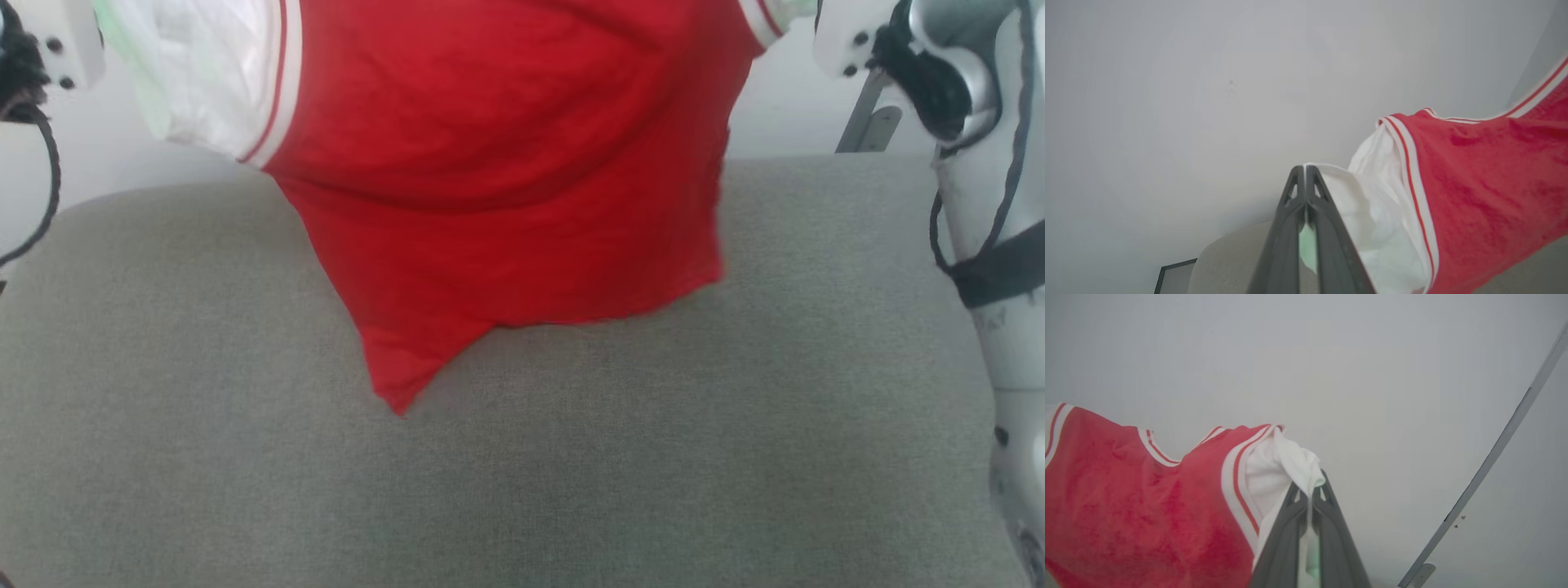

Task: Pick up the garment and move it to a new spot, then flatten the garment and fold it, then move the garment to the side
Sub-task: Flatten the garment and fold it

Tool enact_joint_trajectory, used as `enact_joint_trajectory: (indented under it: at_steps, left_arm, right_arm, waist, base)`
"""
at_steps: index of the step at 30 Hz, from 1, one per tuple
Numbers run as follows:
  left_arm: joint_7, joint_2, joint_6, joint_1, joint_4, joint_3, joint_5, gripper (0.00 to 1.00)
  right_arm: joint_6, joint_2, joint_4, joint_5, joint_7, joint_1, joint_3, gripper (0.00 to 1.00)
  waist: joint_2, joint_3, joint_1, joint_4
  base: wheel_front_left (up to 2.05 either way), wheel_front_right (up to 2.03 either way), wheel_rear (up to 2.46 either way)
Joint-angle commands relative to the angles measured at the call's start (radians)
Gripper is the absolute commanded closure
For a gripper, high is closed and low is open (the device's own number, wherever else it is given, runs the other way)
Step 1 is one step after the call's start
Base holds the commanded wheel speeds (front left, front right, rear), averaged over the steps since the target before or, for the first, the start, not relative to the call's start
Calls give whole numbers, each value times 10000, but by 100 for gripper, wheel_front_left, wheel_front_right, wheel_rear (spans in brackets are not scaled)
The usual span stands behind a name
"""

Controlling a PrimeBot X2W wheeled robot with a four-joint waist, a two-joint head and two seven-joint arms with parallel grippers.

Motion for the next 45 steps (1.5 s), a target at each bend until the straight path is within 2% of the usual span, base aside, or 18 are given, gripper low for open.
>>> enact_joint_trajectory:
  at_steps: [1,7,15,24,25,29,32,35,38,42,45]
  left_arm:
    - [-83,-11,-5,-190,77,-19,56,100]
    - [-432,-57,-42,-740,310,-53,180,100]
    - [-1454,-173,-59,-1752,829,-20,561,100]
    - [-3845,-582,-66,-3905,1814,-86,1388,100]
    - [-3845,-582,-66,-3905,1814,-86,1388,100]
    - [-5345,-768,-93,-4850,2166,-163,1771,100]
    - [-6553,-992,-118,-5253,2442,-171,1907,100]
    - [-7173,-1171,-142,-5199,2734,-420,1877,100]
    - [-7395,-1307,-153,-4686,2740,-944,1565,100]
    - [-7155,-1178,-157,-3431,2443,-1826,351,100]
    - [-6721,-855,-157,-2543,2024,-2472,-429,100]
  right_arm:
    - [1,25,167,82,-155,-211,-27,100]
    - [1,-81,839,-32,-504,-790,153,100]
    - [1,67,1937,-710,-1570,-1915,-14,100]
    - [1,421,3438,-2752,-4339,-3981,-764,100]
    - [1,421,3438,-2752,-4339,-3981,-764,100]
    - [1,403,3786,-4132,-5856,-4849,-1216,100]
    - [1,454,3938,-5166,-6563,-5184,-1755,100]
    - [1,610,3971,-6103,-6830,-5073,-2102,100]
    - [1,807,4298,-6506,-6920,-4582,-2285,100]
    - [0,1010,5155,-6044,-6948,-3651,-2320,100]
    - [1,1134,5857,-5506,-6947,-3089,-2019,100]
  waist:
    - [-1,-101,0,-44]
    - [-1,-68,0,-99]
    - [-1,1134,0,-145]
    - [-1,2952,0,-87]
    - [-1,2952,0,-87]
    - [-1,3690,0,37]
    - [-1,4097,0,156]
    - [-1,4299,0,284]
    - [-1,4277,0,367]
    - [-1,3900,0,501]
    - [-1,3596,0,555]
  base:
    - [0,0,0]
    - [0,0,0]
    - [0,0,0]
    - [0,0,0]
    - [0,0,0]
    - [0,0,0]
    - [0,0,0]
    - [0,0,0]
    - [0,0,0]
    - [0,0,0]
    - [0,0,0]
